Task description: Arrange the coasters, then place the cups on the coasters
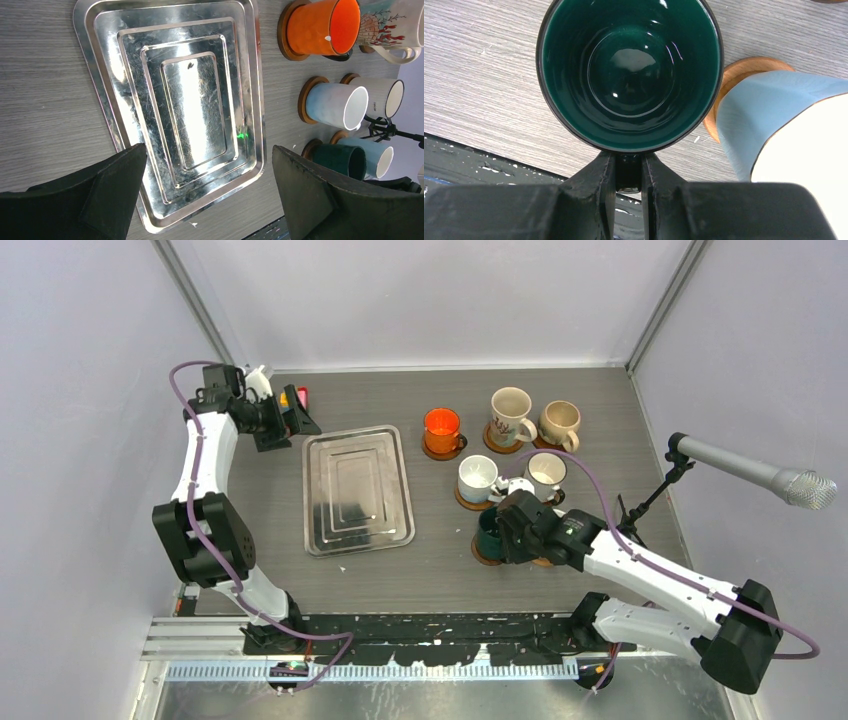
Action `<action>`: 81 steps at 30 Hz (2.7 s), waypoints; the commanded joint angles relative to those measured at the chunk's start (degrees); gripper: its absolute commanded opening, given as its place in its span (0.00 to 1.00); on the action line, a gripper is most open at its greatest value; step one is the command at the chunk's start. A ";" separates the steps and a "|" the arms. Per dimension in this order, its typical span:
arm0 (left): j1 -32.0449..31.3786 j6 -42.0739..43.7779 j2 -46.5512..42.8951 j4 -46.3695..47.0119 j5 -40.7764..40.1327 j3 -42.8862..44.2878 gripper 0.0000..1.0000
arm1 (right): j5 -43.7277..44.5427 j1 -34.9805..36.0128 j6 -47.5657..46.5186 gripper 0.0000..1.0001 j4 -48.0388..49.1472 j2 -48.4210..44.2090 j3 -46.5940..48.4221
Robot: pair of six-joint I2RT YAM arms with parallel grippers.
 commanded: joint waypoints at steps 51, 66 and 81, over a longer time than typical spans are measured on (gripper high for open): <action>0.38 3.35 1.35 -1.37 0.77 2.47 0.99 | -18.39 0.88 -17.80 0.62 -3.50 -1.38 14.74; 0.41 -0.01 1.12 0.00 3.07 1.41 0.98 | -12.86 10.11 -35.05 0.19 -3.74 8.83 15.28; 0.42 0.15 -0.79 1.13 2.48 -0.29 0.99 | -5.59 10.51 -48.25 0.15 -4.42 18.93 14.27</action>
